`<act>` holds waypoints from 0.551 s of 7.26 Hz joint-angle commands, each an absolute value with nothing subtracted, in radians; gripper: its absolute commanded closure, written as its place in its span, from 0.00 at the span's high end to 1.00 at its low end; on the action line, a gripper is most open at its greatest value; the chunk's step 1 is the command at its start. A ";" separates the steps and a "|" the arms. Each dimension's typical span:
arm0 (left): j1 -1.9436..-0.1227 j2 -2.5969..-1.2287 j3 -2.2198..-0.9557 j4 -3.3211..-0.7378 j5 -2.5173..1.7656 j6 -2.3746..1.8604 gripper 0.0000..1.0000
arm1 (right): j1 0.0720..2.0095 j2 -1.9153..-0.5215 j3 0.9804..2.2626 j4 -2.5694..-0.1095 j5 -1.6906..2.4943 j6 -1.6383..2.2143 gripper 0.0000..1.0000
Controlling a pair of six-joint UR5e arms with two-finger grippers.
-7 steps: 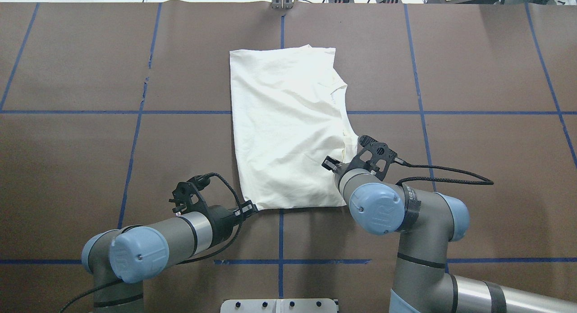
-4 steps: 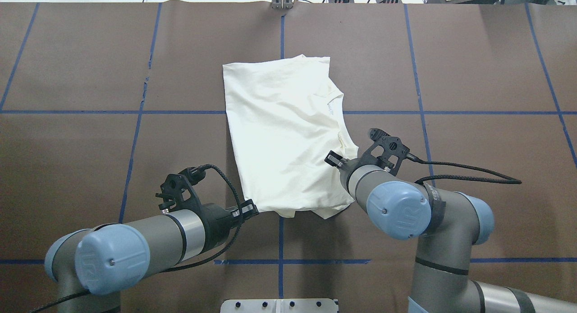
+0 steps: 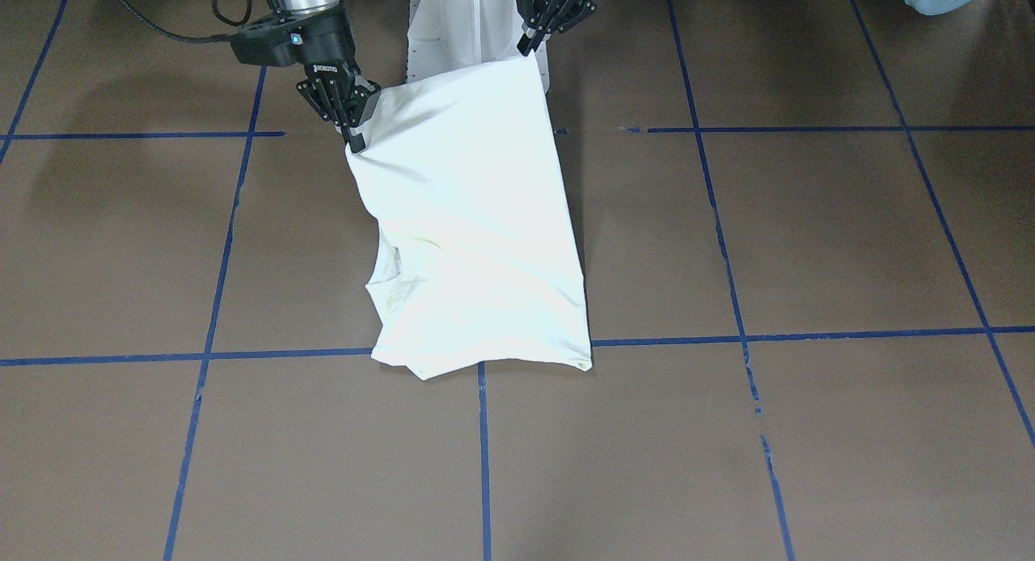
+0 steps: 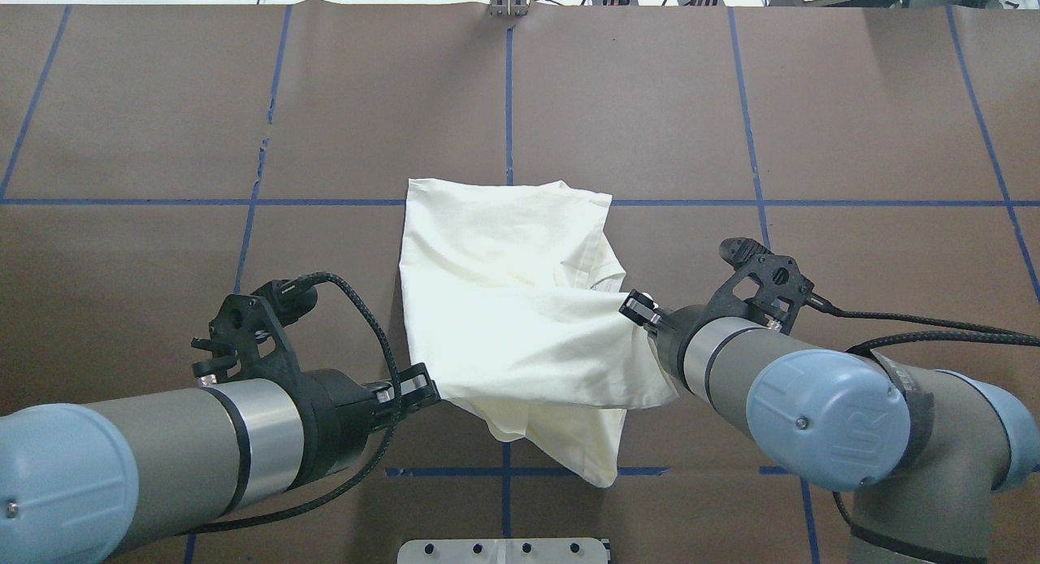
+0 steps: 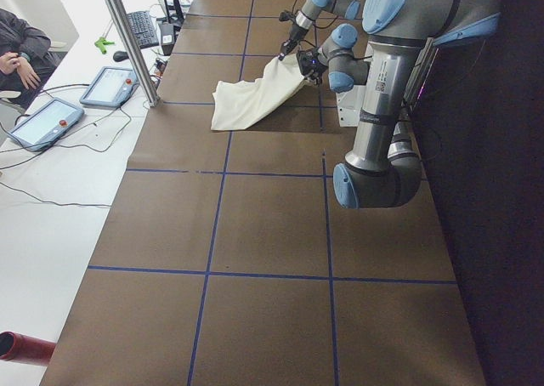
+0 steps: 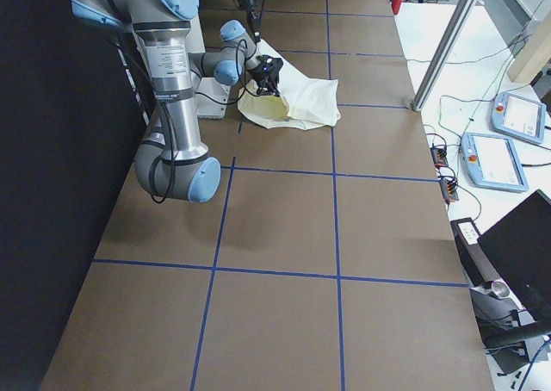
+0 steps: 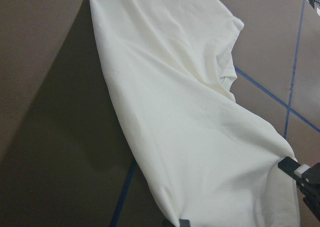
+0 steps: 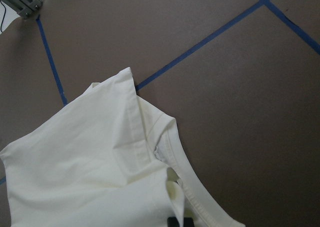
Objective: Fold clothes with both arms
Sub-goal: 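Lift the near edge with both grippers and fold it away from the robot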
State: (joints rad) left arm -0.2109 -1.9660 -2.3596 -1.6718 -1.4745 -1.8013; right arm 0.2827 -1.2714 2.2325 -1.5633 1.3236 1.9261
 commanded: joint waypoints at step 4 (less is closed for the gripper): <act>-0.500 -2.182 -2.067 -1.606 -1.588 -1.562 0.00 | 0.377 -1.076 1.967 -1.580 1.342 1.917 0.00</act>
